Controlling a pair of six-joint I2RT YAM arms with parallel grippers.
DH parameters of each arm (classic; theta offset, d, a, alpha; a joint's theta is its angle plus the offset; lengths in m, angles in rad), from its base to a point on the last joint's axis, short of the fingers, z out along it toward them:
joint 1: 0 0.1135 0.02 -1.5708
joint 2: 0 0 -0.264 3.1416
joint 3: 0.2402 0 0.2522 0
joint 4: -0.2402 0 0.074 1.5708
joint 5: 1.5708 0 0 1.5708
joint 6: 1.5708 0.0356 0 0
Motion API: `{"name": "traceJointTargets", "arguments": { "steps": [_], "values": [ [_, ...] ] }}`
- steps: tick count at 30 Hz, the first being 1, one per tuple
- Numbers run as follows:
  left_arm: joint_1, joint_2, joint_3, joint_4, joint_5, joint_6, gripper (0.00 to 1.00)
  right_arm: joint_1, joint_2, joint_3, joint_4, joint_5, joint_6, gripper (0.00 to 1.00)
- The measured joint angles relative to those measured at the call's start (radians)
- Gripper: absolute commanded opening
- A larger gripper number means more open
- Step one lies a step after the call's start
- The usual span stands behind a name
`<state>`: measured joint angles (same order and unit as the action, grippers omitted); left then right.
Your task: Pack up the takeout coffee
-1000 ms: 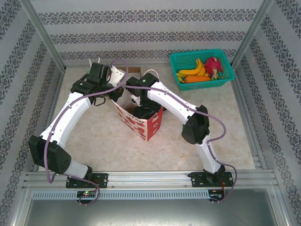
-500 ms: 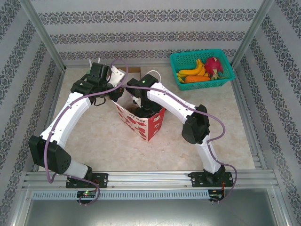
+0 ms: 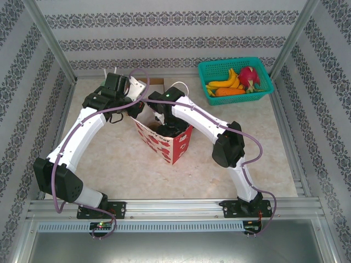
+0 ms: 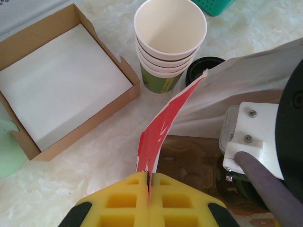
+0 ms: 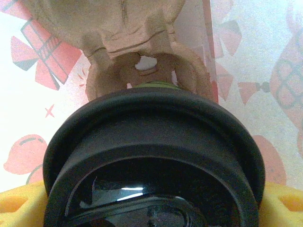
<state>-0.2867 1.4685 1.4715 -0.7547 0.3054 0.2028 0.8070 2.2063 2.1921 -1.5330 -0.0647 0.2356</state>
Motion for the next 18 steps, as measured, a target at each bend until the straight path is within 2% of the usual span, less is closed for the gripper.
{"name": "traceJointTargets", "arguments": {
  "steps": [18],
  "values": [
    [0.000, 0.000, 0.000, 0.000, 0.000, 0.000, 0.00, 0.000, 0.000, -0.005, 0.016, 0.000, 0.000, 0.46]
  ]
}}
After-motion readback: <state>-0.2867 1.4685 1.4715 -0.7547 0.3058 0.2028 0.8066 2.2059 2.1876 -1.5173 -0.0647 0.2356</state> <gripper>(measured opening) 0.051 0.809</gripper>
